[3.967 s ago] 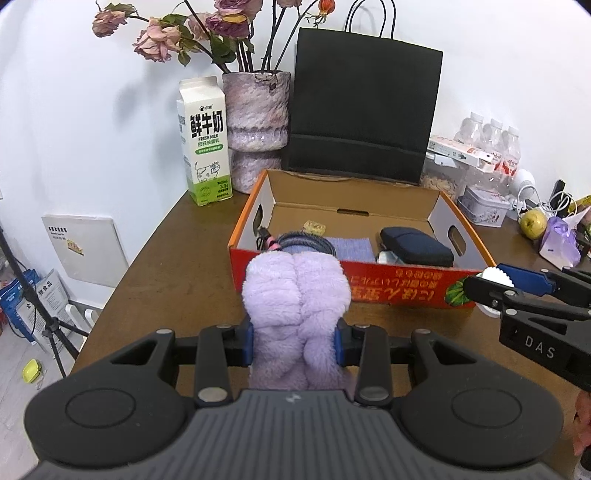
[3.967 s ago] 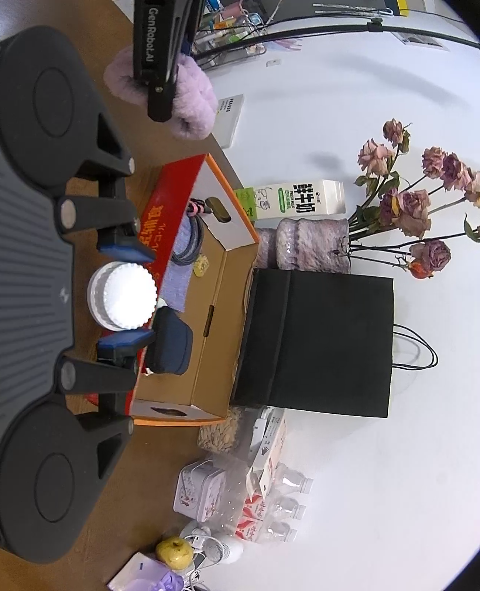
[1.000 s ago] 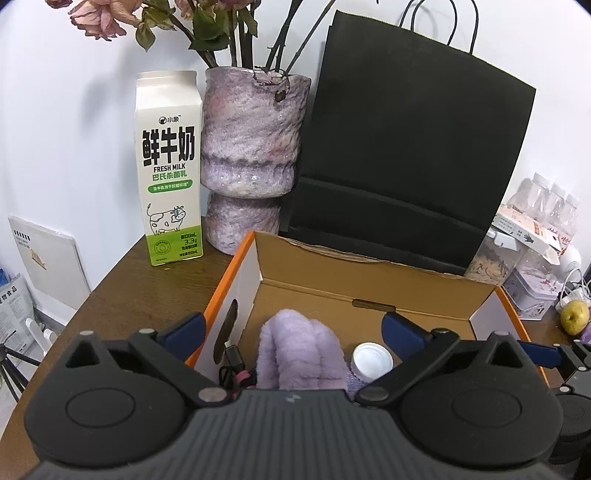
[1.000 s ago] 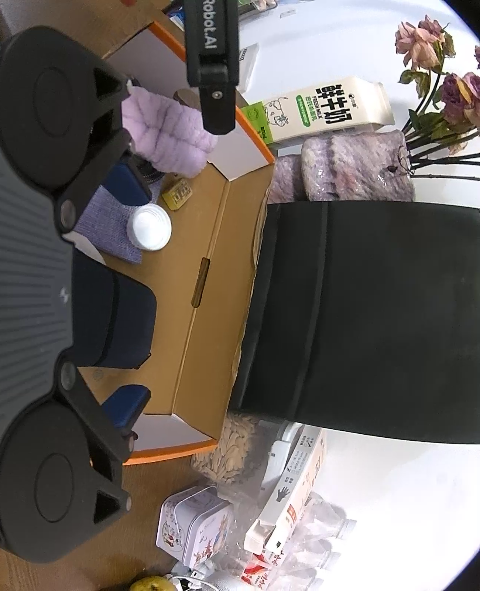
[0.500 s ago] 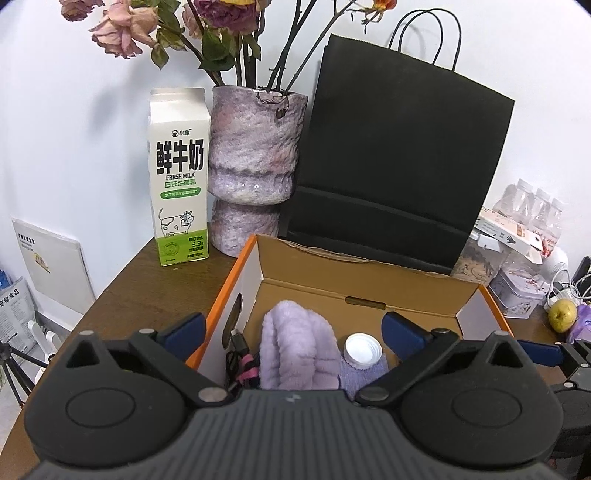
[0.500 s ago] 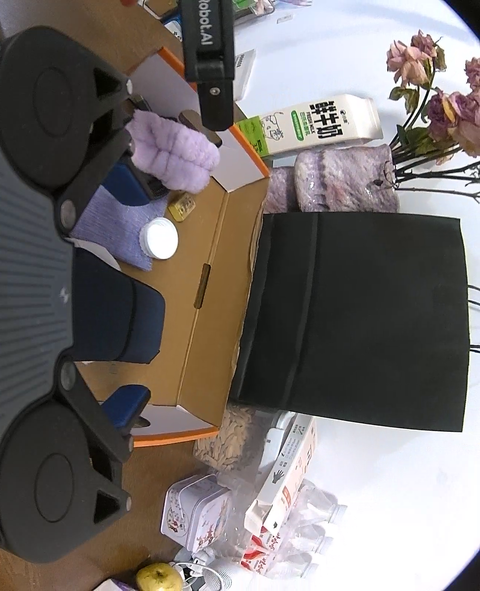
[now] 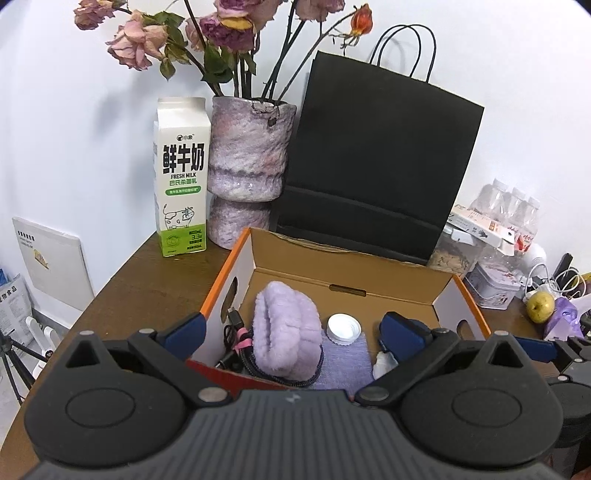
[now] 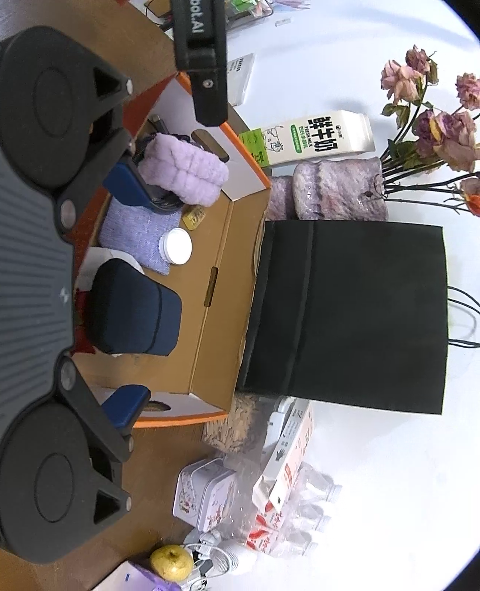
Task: Organize objects
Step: 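Withdraw both tools from the box back toward the table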
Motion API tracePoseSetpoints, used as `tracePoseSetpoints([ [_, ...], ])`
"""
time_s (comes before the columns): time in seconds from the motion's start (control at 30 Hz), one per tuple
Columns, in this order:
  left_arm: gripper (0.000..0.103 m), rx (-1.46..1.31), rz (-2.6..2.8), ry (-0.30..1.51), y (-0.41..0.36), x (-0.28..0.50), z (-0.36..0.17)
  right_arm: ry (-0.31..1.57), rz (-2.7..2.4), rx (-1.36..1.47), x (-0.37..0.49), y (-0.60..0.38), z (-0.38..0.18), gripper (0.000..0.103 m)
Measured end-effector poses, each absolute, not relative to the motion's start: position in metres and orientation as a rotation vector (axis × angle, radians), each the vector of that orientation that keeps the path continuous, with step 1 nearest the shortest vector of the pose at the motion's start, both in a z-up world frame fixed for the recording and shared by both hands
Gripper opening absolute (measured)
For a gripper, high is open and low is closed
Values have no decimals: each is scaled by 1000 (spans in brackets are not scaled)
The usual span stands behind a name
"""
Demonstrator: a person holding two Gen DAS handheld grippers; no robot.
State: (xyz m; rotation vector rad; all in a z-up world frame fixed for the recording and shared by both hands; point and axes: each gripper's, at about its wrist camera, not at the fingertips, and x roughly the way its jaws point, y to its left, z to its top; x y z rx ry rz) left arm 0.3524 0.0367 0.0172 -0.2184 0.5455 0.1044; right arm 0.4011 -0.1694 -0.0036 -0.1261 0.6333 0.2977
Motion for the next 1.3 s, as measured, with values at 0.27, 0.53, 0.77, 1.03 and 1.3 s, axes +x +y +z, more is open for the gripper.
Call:
tracePoseSetpoints([
  [0.27,103,-214,98,539,30,330,29,616,290,-113,378,-176,7,103],
  [0.53,103,-193,91,541,18,301,39,600,291,-101,348,-187,15,103],
  [0.77,103,-176,96,543,7,268,46,585,302,-95,315,-196,19,103],
  [1.03,103,-171,101,560,-4,227,47,561,309,-99,270,-205,22,103],
  [1.3,103,-156,94,567,-20,186,47,552,308,-106,228,-217,19,103],
])
